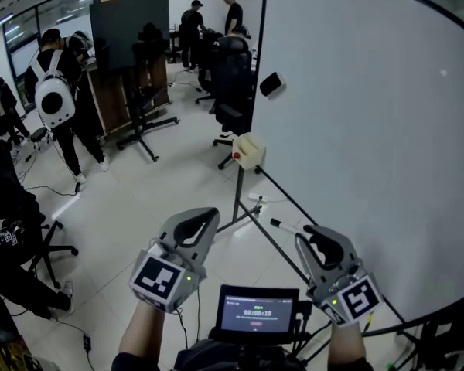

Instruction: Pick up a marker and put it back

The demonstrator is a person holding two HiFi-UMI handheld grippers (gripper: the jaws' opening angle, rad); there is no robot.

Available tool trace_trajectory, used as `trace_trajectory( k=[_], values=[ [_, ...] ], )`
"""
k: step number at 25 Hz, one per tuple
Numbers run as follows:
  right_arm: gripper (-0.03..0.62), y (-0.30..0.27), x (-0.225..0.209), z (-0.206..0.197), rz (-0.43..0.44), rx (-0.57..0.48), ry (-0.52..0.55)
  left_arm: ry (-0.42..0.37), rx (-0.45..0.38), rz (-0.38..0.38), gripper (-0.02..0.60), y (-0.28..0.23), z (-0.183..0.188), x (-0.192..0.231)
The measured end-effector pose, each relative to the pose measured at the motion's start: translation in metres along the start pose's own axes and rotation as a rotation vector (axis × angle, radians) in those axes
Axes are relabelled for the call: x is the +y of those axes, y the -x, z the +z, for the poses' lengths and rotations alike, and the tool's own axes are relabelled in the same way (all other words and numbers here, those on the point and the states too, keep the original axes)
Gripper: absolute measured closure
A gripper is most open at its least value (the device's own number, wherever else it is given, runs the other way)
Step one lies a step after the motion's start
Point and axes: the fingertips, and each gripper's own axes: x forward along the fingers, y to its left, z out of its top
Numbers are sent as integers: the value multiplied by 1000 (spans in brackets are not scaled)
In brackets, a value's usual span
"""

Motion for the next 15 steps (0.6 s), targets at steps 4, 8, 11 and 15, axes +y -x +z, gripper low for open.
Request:
trace_trajectory(
  k=[4,8,11,15],
  values=[
    [505,-28,0,3,-10,3,13,12,-9,-14,584,-4,-3,26],
    [505,-43,5,1,-14,-2,23,19,-19,-26,584,-5,-11,40],
    [505,-49,2,-4,-10,15,27,27,-7,-36,584,-12,-19,42],
    [505,-56,-6,-10,-4,16,14,20,4,-27,584,-19,-24,48]
  ],
)
